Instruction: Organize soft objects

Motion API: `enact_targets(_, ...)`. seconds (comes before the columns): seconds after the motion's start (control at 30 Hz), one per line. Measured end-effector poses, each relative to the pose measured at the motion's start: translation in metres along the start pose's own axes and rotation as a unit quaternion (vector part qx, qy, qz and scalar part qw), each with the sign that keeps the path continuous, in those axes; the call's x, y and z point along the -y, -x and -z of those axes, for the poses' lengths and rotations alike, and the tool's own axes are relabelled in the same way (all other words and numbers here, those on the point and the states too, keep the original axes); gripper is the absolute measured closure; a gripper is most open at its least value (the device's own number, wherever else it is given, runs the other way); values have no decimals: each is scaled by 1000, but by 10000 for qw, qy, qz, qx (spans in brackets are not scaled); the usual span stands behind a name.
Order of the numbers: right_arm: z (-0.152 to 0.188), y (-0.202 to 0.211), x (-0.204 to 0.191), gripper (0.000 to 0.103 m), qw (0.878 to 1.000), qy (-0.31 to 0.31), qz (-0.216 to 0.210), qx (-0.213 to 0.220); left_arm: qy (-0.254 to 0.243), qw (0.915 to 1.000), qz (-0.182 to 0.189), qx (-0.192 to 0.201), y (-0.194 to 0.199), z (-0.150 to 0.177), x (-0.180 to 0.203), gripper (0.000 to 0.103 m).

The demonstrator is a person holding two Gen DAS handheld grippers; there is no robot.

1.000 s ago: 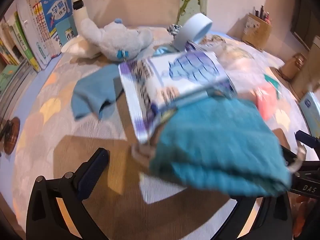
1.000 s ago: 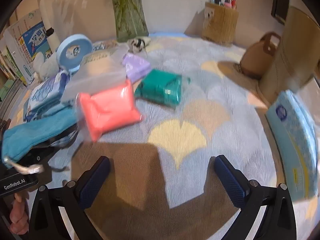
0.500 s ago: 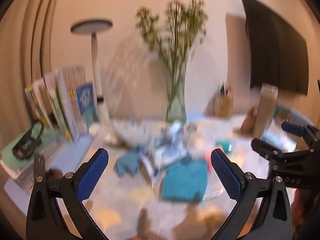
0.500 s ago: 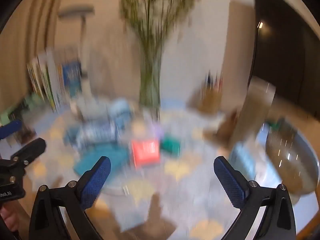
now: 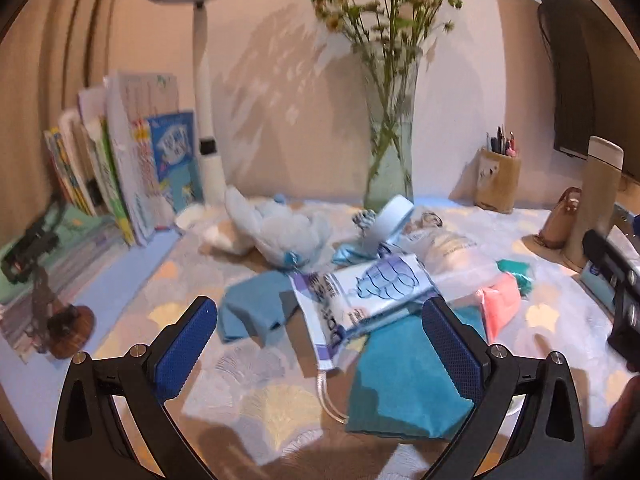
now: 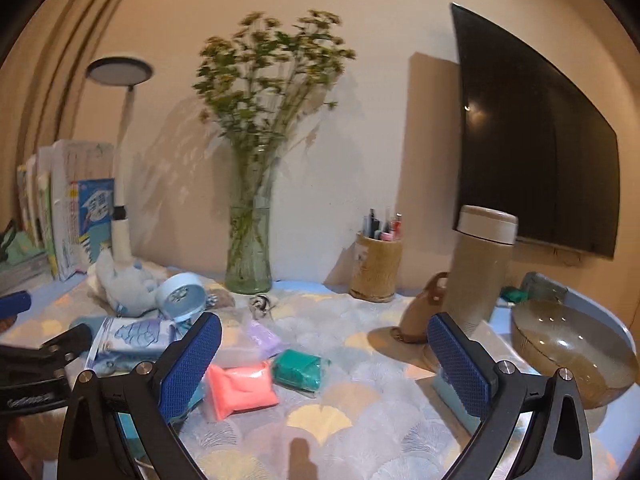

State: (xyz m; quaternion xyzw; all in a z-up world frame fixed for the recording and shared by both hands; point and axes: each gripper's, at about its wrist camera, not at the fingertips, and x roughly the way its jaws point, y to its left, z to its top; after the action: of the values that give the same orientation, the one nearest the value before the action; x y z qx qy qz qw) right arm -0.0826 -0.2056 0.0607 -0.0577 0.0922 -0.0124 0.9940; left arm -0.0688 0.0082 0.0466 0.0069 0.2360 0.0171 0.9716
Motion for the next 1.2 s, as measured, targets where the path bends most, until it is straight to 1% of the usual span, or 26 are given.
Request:
enact_targets(0.07,0,-2,-6,0,9994,126,-325,-41,141,9999,-29,-35,0,-1,-4,1)
enact_targets(0.17,3,-8,-8,0,9984,227,-456,-251,357,9991,16,-226,-5,-3,-13,1)
enact_targets(0.23,7,-12,-8,0,9980,188,-466,-375,434,9985,41,-324,-8,-4,-16,1)
enact_targets(0.27,8,-17,-5,0,9977,134,-442,-505,446,9984,73,-347,-9,-4,-16,1)
enact_targets(0.37,11,-25,1,0,9967,2,-380,-719,365,9987,94,-350,-9,-5,-13,1)
enact_targets(0.5,11,-24,2,0,9967,-26,-346,-731,244,9982,89,-547,-14,-4,-10,1)
enact_targets(0.63,10,-24,2,0,9967,-15,-316,-744,288,9981,91,-530,-13,-4,-11,1)
enact_targets(0.8,9,-26,5,0,9966,-65,-286,-770,313,9972,151,-666,-17,-3,-13,1)
enact_targets(1.2,10,-30,6,0,9955,-119,-282,-896,335,9959,185,-815,-22,-2,-14,1)
